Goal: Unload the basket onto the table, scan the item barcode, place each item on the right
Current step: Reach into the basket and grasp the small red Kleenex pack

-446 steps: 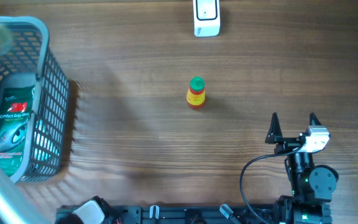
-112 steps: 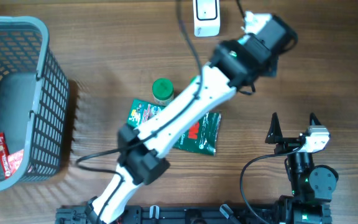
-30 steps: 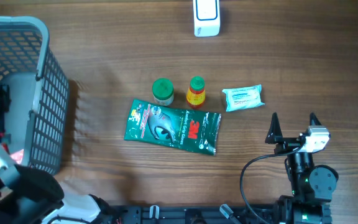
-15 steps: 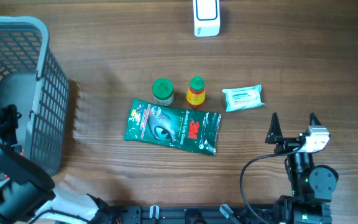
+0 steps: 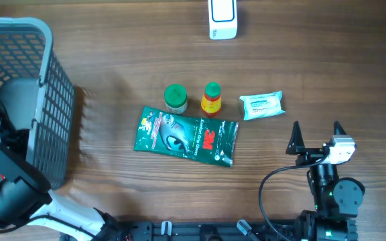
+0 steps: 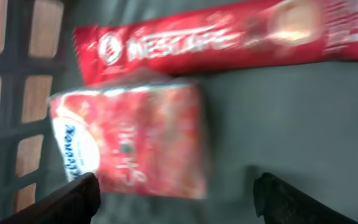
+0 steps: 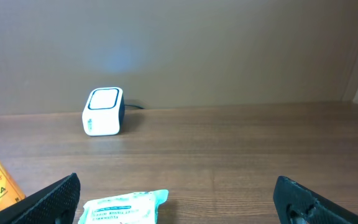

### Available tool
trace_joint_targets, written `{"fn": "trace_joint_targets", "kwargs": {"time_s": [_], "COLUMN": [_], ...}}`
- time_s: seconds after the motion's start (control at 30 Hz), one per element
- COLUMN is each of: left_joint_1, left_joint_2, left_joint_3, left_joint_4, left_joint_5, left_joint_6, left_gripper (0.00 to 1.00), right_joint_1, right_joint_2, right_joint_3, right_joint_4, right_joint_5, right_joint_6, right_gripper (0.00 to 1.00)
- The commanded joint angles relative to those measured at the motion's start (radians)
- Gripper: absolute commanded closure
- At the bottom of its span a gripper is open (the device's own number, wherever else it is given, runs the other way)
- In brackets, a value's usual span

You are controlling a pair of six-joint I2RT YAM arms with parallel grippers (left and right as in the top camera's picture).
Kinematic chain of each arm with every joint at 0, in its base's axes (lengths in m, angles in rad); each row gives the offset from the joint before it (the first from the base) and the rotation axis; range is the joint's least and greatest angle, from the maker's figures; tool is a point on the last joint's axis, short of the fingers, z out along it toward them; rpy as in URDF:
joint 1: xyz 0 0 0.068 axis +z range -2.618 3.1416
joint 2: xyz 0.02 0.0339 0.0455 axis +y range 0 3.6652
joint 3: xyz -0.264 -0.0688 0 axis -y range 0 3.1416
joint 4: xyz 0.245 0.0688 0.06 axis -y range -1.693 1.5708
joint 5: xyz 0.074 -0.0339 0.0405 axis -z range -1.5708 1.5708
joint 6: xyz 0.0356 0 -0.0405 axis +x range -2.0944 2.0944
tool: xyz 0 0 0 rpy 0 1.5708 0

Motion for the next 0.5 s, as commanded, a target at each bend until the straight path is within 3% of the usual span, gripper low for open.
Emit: {"fn": "trace_joint_targets", "kwargs": {"time_s": [0.0,0.13,0.23,0.27,0.3,0.47], "left_joint_1": [0.005,0.005,0.005,0.005,0.005,0.004], "left_joint_2": [0.015,0.015,0.014,0.014,0.013,0.000], "left_joint_3": [-0.077,-0.113,-0.112,-0.109,-0.098,0.083], "left_joint_4": [0.043,0.082,0.093,0.092,0.084,-0.093], "left_joint_5": [-0.037,-0.040,-0.048,-0.047,-0.043,0.034], "left_joint_6": [-0.048,-0.048,-0.048,-0.048,-0.048,-0.035], "left_gripper": [0.20,0.26,0.67,0.87,0.96,0.96], "right_joint_1": [-0.003,-0.003,-0.003,-0.002,-0.003,-0.003], "right_joint_2": [-0.005,-0.005,-0.005,-0.005,-0.005,-0.005], "right_joint_3": [0.000,0.000,-0.001,0.000,0.000,0.000], "right_joint_4": [0.003,0.003,0.003,0.003,0.003,0.003], "right_joint_5": [-0.005,-0.005,-0.005,-0.005,-0.005,-0.005], "right_joint_6": [0.011,0.011,0.011,0.011,0.011,0.011], "right_gripper": [0.00,0.00,0.00,0.00,0.00,0.00]}}
